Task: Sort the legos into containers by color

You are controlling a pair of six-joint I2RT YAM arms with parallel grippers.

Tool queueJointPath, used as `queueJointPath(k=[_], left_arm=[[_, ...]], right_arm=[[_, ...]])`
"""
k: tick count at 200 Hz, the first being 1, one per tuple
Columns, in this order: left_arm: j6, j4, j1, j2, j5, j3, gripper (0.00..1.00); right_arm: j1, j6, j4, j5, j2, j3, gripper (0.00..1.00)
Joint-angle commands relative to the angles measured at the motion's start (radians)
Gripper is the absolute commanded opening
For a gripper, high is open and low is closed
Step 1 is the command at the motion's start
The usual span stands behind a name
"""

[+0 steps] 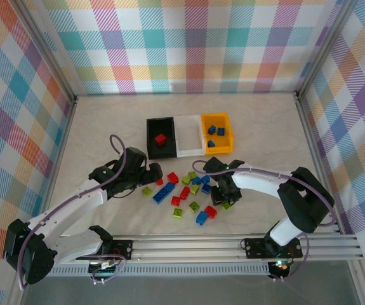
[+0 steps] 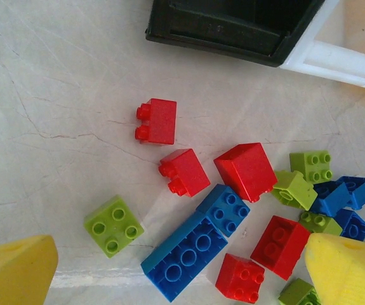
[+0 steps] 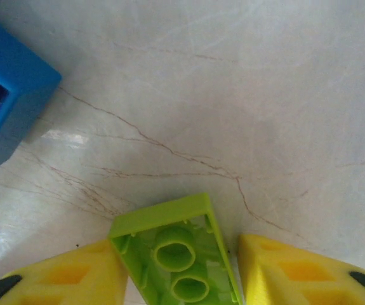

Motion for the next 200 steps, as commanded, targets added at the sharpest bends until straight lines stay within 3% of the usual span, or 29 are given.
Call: queueJointPath(k=[1,55,87,159,200], left_arm=[[0.009,-0.016,0.01,0.007,0.014,-0.006,1.0],[0.02,-0.008,0.012,-0.01,0.015,-0.007,1.0],[0.023,-0.021,0.013,-0.025,0.006,-0.012,1.0],[0.008,-0.04,0.014,-0.048,0.014,-0.055,1.0],[0.013,-0.054,0.014,-0.048,0.015,-0.057,1.0]], right_arm=[[-0.007,0.002,0.014,0.011,-0.004,0.002,0.42],[-0.031,-0.018,0.024,0.033,-0.106,0.019,0.34],[-0.033,-0.088,0.023,0.044,-0.117,0.188,0.33],[-0.088,-0.164,0.074,0.053,0.383,0.853,0.36],[-0.134,-0.143,0.026,0.074,0.598,1.095,0.38]])
